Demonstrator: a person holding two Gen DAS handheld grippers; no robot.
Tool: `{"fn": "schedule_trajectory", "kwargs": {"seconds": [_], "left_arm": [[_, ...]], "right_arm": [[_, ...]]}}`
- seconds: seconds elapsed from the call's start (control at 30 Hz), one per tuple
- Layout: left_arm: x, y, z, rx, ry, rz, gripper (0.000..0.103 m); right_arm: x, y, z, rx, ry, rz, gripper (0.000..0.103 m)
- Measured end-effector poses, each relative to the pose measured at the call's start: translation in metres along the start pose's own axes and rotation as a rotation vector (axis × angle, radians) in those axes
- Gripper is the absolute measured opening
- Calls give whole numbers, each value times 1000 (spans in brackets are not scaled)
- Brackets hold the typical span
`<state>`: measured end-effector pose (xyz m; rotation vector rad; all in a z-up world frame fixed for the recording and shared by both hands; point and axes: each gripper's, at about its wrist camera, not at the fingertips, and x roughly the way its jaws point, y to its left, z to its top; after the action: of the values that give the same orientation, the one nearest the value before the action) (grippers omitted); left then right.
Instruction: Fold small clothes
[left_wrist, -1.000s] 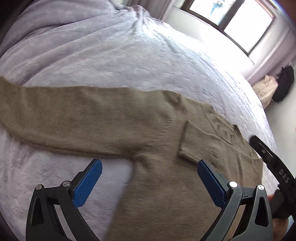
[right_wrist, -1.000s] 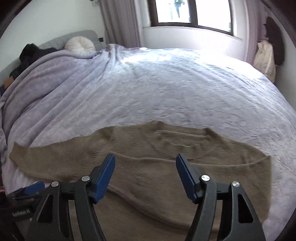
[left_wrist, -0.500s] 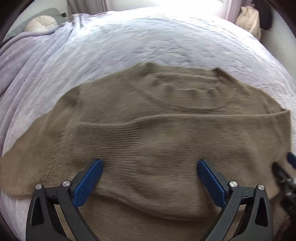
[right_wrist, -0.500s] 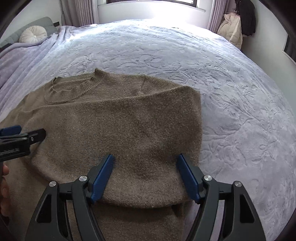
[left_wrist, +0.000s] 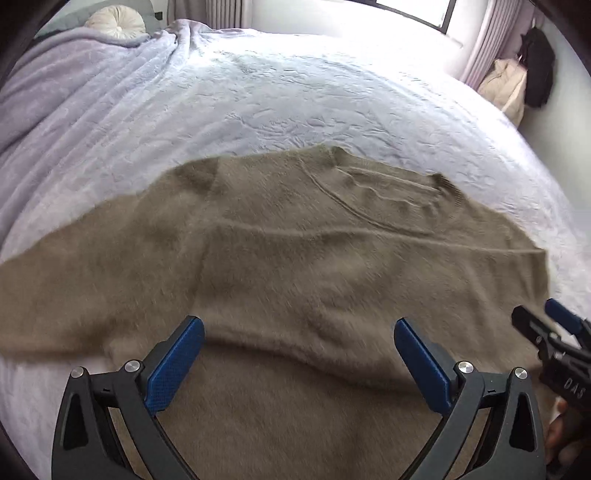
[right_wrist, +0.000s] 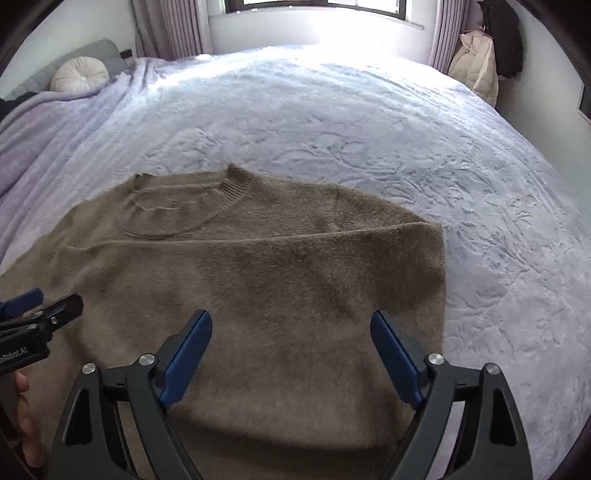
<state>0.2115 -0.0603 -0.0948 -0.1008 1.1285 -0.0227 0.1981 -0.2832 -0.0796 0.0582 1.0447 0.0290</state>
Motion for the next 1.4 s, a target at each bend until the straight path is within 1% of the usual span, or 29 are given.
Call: {"fn": "schedule_trajectory", "kwargs": {"seconds": [0.03,0.07,0.1,0.17,0.23,0.27,0.3,0.33,0.43,0.5,0.6,0.67,0.7,0.77,0.83,0.9,0.93,1.0,1.03,1.1,1.13,1.17,1.2,1.23,1.27,1.3,1.37,1.4], "left_arm": [[5,-1,-7,13,28,-14,103],[13,-2,-12,27,59,-2,103],[20,-4,-18,45,74,32,103],[14,-3,-22,54,39,44,103],[-3,6,-24,23,19,67,103],[-16,16,-25,-8,-16,66,103],[-28,31,-26,-50,-50,73,103],[-36,44,-27,-91,-66,87,103],[-52,118,-29,-310,-70,173,103],[-58,179,-35,-493,-66,234,103],[-64,269,-51,-743,-66,280,103],[-69,322,-64,-868,-84,319,103],[-69,337,-68,-897,-95,325,103],[-66,368,-69,-927,-109,304,103],[-61,388,-61,-916,-108,281,103],[-56,405,-48,-905,-114,275,103],[-56,416,-42,-899,-123,271,103],[-60,424,-32,-880,-141,270,103],[-61,429,-27,-879,-148,274,103],[-64,433,-23,-892,-164,254,102],[-65,434,-22,-890,-185,235,98],[-68,433,-21,-876,-204,223,77],[-69,432,-21,-854,-200,216,60],[-69,432,-21,-836,-185,213,55],[-67,432,-21,-816,-176,209,46],[-67,432,-22,-801,-177,213,33],[-68,433,-25,-782,-186,216,26],[-71,435,-28,-779,-197,211,17]], "right_arm": [[-7,4,-8,-6,-6,10,90],[-10,10,-16,-19,5,25,90],[-8,17,-25,-35,32,38,90],[1,28,-37,-74,86,36,90],[-4,41,-43,-133,71,-27,90],[-10,46,-44,-145,56,-34,90],[-18,51,-45,-139,38,-7,90],[-23,55,-46,-130,26,23,90],[-33,71,-46,-121,0,85,90],[-35,87,-47,-126,-8,108,90],[-31,111,-57,-147,16,135,90],[-28,124,-62,-176,30,138,90],[-30,128,-66,-191,35,138,90],[-27,139,-70,-226,47,135,90],[-27,151,-71,-257,51,132,90],[-29,161,-68,-280,44,138,90],[-30,168,-63,-290,41,143,90],[-29,181,-51,-304,32,151,90],[-27,188,-42,-306,21,152,90],[-19,204,-16,-289,12,148,90],[-9,212,1,-265,26,157,90],[1,219,17,-236,46,174,90],[10,225,29,-215,60,178,90],[21,233,42,-206,67,156,90],[30,241,52,-208,68,122,90],[41,250,61,-208,72,82,90],[60,262,71,-202,98,30,90],[73,269,72,-202,127,5,90]]}}
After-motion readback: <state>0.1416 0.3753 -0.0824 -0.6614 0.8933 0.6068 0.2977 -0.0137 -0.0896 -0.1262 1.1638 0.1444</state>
